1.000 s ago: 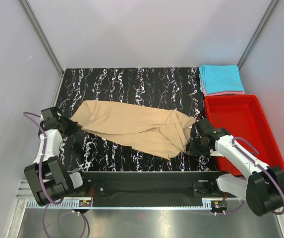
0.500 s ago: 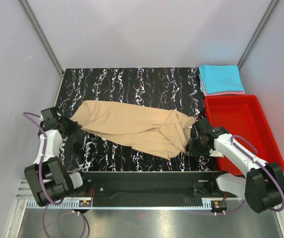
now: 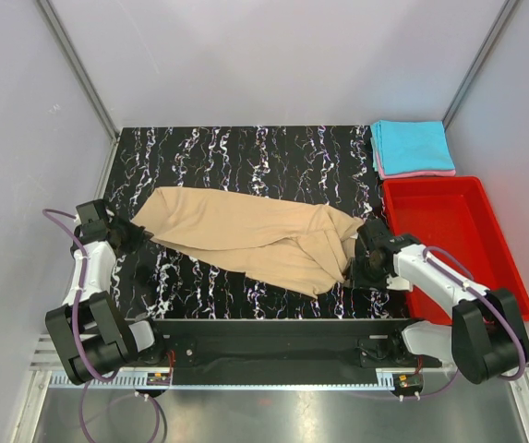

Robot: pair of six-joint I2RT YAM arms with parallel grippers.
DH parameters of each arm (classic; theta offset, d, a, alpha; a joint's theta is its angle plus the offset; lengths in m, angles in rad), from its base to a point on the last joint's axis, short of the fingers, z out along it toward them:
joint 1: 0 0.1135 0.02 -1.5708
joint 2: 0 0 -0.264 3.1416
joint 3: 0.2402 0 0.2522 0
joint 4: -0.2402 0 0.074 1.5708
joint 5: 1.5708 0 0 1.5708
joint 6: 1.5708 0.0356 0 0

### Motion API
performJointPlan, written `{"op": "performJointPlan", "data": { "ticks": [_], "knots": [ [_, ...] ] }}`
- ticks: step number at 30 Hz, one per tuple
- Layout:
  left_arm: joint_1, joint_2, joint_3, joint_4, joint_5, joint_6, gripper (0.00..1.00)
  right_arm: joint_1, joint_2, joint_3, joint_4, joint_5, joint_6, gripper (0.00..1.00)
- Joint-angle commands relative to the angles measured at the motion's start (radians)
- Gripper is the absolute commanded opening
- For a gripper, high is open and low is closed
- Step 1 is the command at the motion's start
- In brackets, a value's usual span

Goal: Fold and stack the t-shirts
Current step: Flatten the tshirt out

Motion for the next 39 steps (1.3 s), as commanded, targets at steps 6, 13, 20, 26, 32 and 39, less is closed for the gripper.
{"op": "performJointPlan", "data": {
  "ticks": [6,13,20,26,32,39],
  "knots": [
    [0.006,-0.019,0.007,0.046,0.025,0.009,0.0,-0.005,0.003,0.021,-0.055,0.025,0.024,0.12],
    [0.002,-0.118,0.163,-0.02,0.08,-0.11,0.0,-0.005,-0.225,0.211,-0.1,0.299,-0.225,0.0],
    [-0.049,-0.201,0.565,-0.127,0.112,-0.247,0.0,-0.006,-0.36,0.666,0.047,0.537,-0.894,0.0],
    [-0.06,-0.298,0.857,-0.232,0.129,-0.299,0.0,-0.006,-0.3,1.106,-0.035,0.338,-1.394,0.0],
    [-0.147,-0.362,0.978,-0.384,-0.036,-0.256,0.0,-0.006,-0.336,1.271,-0.247,0.388,-1.505,0.0],
    [-0.147,-0.232,0.983,-0.292,-0.006,-0.306,0.0,-0.006,-0.065,1.539,-0.25,0.408,-1.662,0.0]
  ]
}}
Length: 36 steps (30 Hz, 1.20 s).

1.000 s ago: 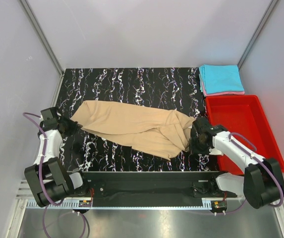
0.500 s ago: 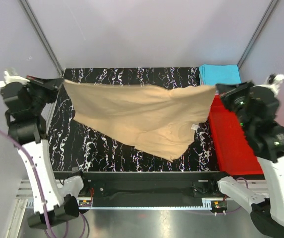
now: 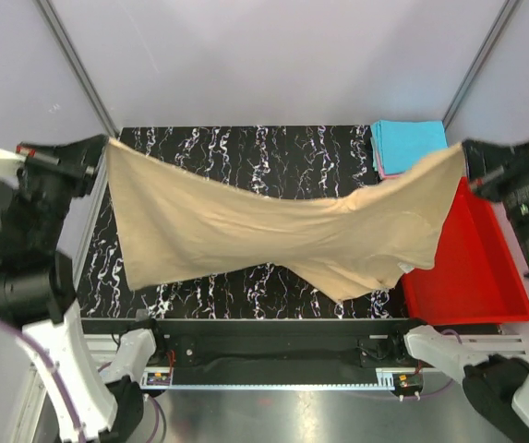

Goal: Fold and stack the t-shirts
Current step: Flatten the tshirt out

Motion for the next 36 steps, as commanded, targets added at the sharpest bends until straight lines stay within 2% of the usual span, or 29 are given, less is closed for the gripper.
{"op": "performJointPlan", "data": {
  "ticks": [1,3,4,6,8,11,15,20,23,27,31,36],
  "knots": [
    [-0.001,0.172,-0.009,0.055,-0.007,-0.02,0.0,-0.004,0.21,0.102,0.006,0.054,-0.132,0.0],
    [-0.002,0.264,0.012,0.103,0.02,-0.028,0.0,-0.004,0.267,0.136,0.133,0.074,-0.19,0.0],
    [-0.001,0.301,0.078,0.109,0.04,-0.031,0.0,-0.004,0.29,0.151,0.177,0.086,-0.205,0.0],
    [-0.002,0.376,0.144,0.144,0.08,-0.046,0.0,-0.004,0.386,0.277,0.24,0.104,-0.254,0.0],
    [-0.002,0.395,0.201,0.179,0.092,-0.063,0.0,-0.002,0.454,0.445,0.262,0.091,-0.285,0.0],
    [-0.002,0.398,0.255,0.221,0.083,-0.078,0.0,-0.004,0.49,0.489,0.346,0.045,-0.32,0.0],
    [-0.002,0.362,0.27,0.232,0.137,-0.094,0.0,-0.004,0.422,0.458,0.386,-0.01,-0.314,0.0],
    [-0.002,0.224,0.209,0.215,0.085,-0.077,0.0,-0.002,0.26,0.342,0.363,-0.061,-0.244,0.0],
    [-0.001,0.156,0.195,0.169,0.082,-0.057,0.0,-0.004,0.159,0.281,0.336,-0.043,-0.212,0.0],
    [-0.002,0.061,0.199,0.088,0.017,-0.042,0.0,-0.004,0.062,0.291,0.248,0.008,-0.181,0.0],
    [-0.002,0.027,0.293,0.023,-0.015,-0.032,0.0,-0.002,-0.012,0.29,0.169,0.045,-0.15,0.0],
    [-0.002,0.08,0.432,-0.067,-0.032,0.003,0.0,-0.001,-0.015,0.279,0.138,0.106,-0.178,0.0]
  ]
}}
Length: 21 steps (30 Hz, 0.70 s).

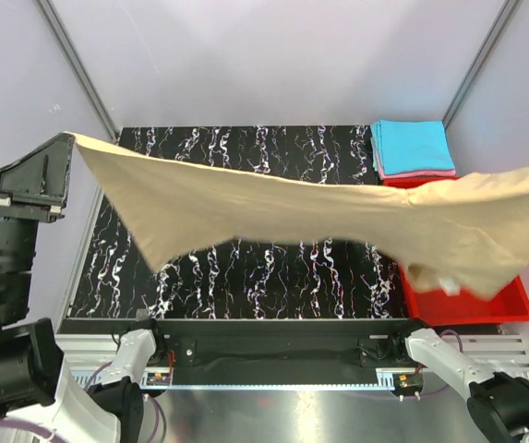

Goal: Fold and stack the t-shirts
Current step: Flatten the tshirt out

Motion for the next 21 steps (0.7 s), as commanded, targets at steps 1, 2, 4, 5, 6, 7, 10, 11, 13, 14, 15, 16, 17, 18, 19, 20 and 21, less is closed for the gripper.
{"op": "performJointPlan", "data": {
  "ticks": [1,2,4,5,6,7,10,11,13,14,15,16,17,18,19,20,21],
  "knots": [
    [0.0,0.05,0.058,-0.056,-0.057,0.052,0.0,-0.001,0.059,-0.034,-0.034,0.062,-0.022,0.0],
    [0.0,0.053,0.048,-0.05,-0.092,0.073,0.0,0.008,0.091,-0.034,-0.031,0.083,-0.062,0.0],
    [0.0,0.056,-0.02,-0.03,-0.117,0.09,0.0,0.024,0.151,-0.009,-0.031,0.117,-0.135,0.0],
    [0.0,0.074,-0.04,-0.021,-0.139,0.113,0.0,0.031,0.216,-0.006,-0.024,0.144,-0.16,0.0],
    [0.0,0.088,-0.082,-0.013,-0.149,0.122,0.0,0.033,0.247,-0.026,-0.011,0.152,-0.186,0.0],
    [0.0,0.096,-0.116,-0.003,-0.156,0.134,0.0,0.033,0.28,-0.044,0.032,0.152,-0.211,0.0],
    [0.002,0.116,-0.305,0.085,-0.189,0.168,0.0,0.033,0.37,-0.182,0.177,0.107,-0.271,0.0],
    [0.0,0.134,-0.346,0.106,-0.233,0.199,0.0,0.033,0.411,-0.219,0.213,0.055,-0.303,0.0],
    [0.0,0.151,-0.47,0.164,-0.271,0.228,0.0,0.03,0.45,-0.348,0.335,-0.005,-0.326,0.0],
    [0.002,0.174,-0.515,0.192,-0.298,0.251,0.0,0.03,0.482,-0.395,0.38,-0.062,-0.332,0.0],
    [0.0,0.191,-0.597,0.224,-0.307,0.263,0.0,0.03,0.499,-0.486,0.428,-0.087,-0.338,0.0],
    [0.0,0.209,-0.635,0.264,-0.311,0.273,0.0,0.028,0.518,-0.526,0.516,-0.107,-0.347,0.0],
    [0.003,0.255,-0.665,0.322,-0.324,0.285,0.0,0.024,0.557,-0.566,0.561,-0.149,-0.35,0.0],
    [0.003,0.283,-0.714,0.347,-0.323,0.288,0.0,0.022,0.583,-0.622,0.604,-0.171,-0.353,0.0],
    [0.003,0.312,-0.735,0.376,-0.323,0.288,0.0,0.012,0.611,-0.643,0.674,-0.191,-0.358,0.0],
    [0.002,0.379,-0.753,0.426,-0.346,0.285,0.0,0.007,0.678,-0.657,0.712,-0.219,-0.361,0.0],
    [0.0,0.418,-0.779,0.453,-0.343,0.282,0.0,-0.002,0.715,-0.675,0.75,-0.228,-0.364,0.0]
  ]
}}
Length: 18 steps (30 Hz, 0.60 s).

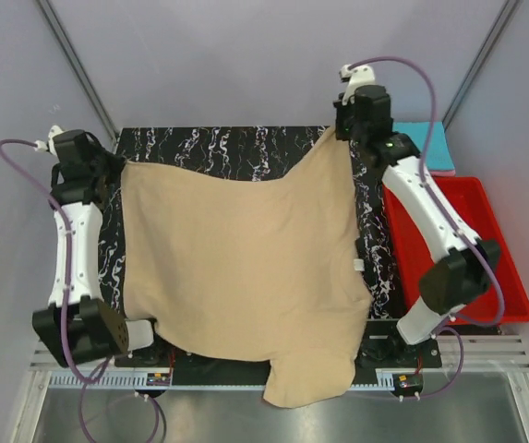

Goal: Fold and stack the t-shirts
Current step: Flatten the tshirt out

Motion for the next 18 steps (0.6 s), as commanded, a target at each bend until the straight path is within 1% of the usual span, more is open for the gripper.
{"op": "performJointPlan", "data": {
  "ticks": [1,2,4,5,7,8,9,10,11,12,14,15,18],
  "knots": [
    [0.002,0.088,-0.039,0.236,-0.063,0.033,0.0,-0.029,0.06,-0.003,0.335,-0.108,-0.054,0.0],
    [0.003,0.174,-0.052,0.297,-0.054,0.027,0.0,-0.043,0.15,0.006,0.358,-0.137,-0.06,0.0],
    [0.006,0.267,-0.042,0.363,-0.028,0.028,0.0,-0.057,0.247,0.058,0.418,-0.156,-0.06,0.0],
    [0.006,0.359,-0.03,0.377,-0.002,0.028,0.0,-0.074,0.343,0.084,0.424,-0.195,-0.057,0.0],
    [0.02,0.45,0.025,0.414,0.035,0.028,0.0,-0.08,0.44,0.187,0.401,-0.235,-0.048,0.0],
    [0.025,0.523,0.065,0.425,0.078,0.017,0.0,-0.081,0.524,0.22,0.398,-0.252,-0.045,0.0],
    [0.032,0.558,0.088,0.433,0.093,0.014,0.0,-0.086,0.561,0.28,0.398,-0.256,-0.039,0.0],
    [0.033,0.588,0.111,0.457,0.104,0.016,0.0,-0.088,0.632,0.312,0.359,-0.269,-0.024,0.0],
    [0.034,0.648,0.165,0.457,0.132,0.022,0.0,-0.091,0.666,0.349,0.342,-0.275,-0.014,0.0],
    [0.036,0.677,0.197,0.453,0.144,0.025,0.0,-0.095,0.698,0.419,0.323,-0.279,-0.005,0.0],
    [0.043,0.755,0.271,0.445,0.178,0.02,0.0,-0.097,0.774,0.469,0.295,-0.263,0.013,0.0],
    [0.046,0.777,0.289,0.447,0.19,0.019,0.0,-0.098,0.795,0.51,0.276,-0.257,0.021,0.0],
    [0.053,0.852,0.366,0.427,0.225,0.022,0.0,-0.109,0.839,0.555,0.248,-0.262,0.038,0.0]
  ]
}}
